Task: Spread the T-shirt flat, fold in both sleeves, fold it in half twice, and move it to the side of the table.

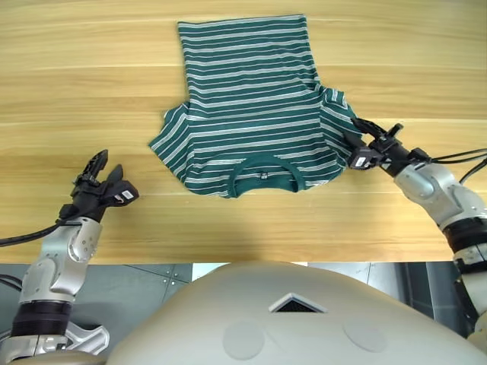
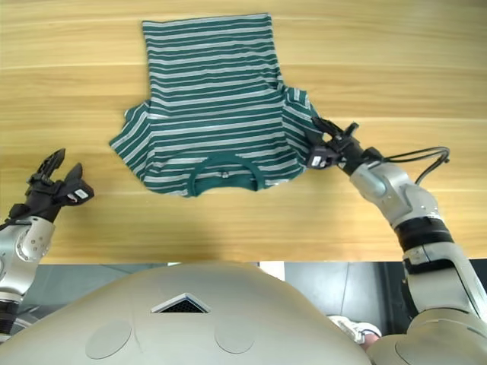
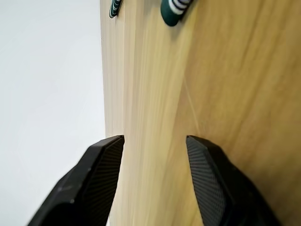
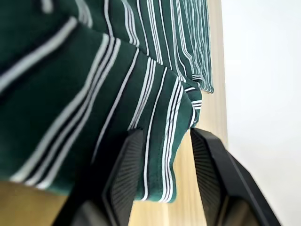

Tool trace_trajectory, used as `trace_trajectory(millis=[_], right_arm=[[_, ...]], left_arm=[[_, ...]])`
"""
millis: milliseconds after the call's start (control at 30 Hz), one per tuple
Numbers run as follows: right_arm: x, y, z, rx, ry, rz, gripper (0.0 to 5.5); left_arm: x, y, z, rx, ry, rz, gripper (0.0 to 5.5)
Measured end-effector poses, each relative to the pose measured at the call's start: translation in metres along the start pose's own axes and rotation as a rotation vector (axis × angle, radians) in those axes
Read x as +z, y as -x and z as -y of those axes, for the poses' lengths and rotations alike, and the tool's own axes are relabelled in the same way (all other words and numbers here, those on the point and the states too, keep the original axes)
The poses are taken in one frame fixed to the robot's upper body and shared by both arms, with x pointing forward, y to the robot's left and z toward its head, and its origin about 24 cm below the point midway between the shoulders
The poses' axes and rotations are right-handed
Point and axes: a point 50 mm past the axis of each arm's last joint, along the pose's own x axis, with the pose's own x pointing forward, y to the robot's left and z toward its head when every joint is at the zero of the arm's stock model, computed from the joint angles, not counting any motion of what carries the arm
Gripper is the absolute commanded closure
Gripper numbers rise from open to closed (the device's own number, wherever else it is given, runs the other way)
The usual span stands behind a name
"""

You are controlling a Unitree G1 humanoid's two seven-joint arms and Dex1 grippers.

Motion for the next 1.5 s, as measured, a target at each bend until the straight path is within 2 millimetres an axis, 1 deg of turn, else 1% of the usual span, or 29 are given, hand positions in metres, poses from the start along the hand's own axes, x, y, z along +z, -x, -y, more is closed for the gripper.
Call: trace_trajectory(millis=[267,300,333,400,467,500,567,633,733,833,1067,1167,1267,1500], right_arm=[[0.002,0.003,0.002,0.005,0.016,-0.018,3.64],[0.001,0.003,0.003,0.000,0.022,-0.027,3.64],[0.001,0.004,0.008,-0.040,0.022,-0.028,3.64],[0.005,0.005,0.032,-0.211,-0.019,-0.001,3.64],[0.018,0.006,0.065,-0.419,-0.089,0.078,3.64],[0.021,0.007,0.073,-0.463,-0.115,0.102,3.64],[0.035,0.010,0.093,-0.576,-0.199,0.191,3.64],[0.042,0.012,0.102,-0.601,-0.218,0.238,3.64],[0.048,0.011,0.101,-0.595,-0.234,0.264,3.64],[0.048,0.010,0.095,-0.570,-0.227,0.253,3.64],[0.047,0.005,0.086,-0.546,-0.239,0.235,3.64],[0.047,0.004,0.085,-0.543,-0.244,0.235,3.64],[0.047,0.002,0.083,-0.542,-0.258,0.233,3.64],[0.043,0.001,0.080,-0.535,-0.260,0.218,3.64]], left_arm=[[0.005,0.003,0.001,-0.034,-0.001,0.031,3.05],[0.005,0.003,0.001,-0.038,-0.002,0.037,3.05],[0.006,0.002,0.000,-0.044,-0.009,0.042,3.05],[0.008,-0.003,-0.003,-0.048,-0.028,0.065,3.05],[0.017,-0.013,-0.006,-0.061,-0.054,0.124,3.05],[0.020,-0.017,-0.009,-0.060,-0.064,0.147,3.05],[0.027,-0.026,-0.016,-0.082,-0.108,0.200,3.05],[0.031,-0.030,-0.020,-0.097,-0.135,0.236,3.05],[0.030,-0.039,-0.025,-0.121,-0.170,0.251,3.05],[0.026,-0.048,-0.032,-0.133,-0.206,0.252,3.05],[0.024,-0.058,-0.035,-0.137,-0.221,0.257,3.05],[0.029,-0.059,-0.034,-0.147,-0.227,0.283,3.05],[0.038,-0.057,-0.031,-0.167,-0.235,0.334,3.05],[0.038,-0.056,-0.029,-0.182,-0.246,0.336,3.05]])
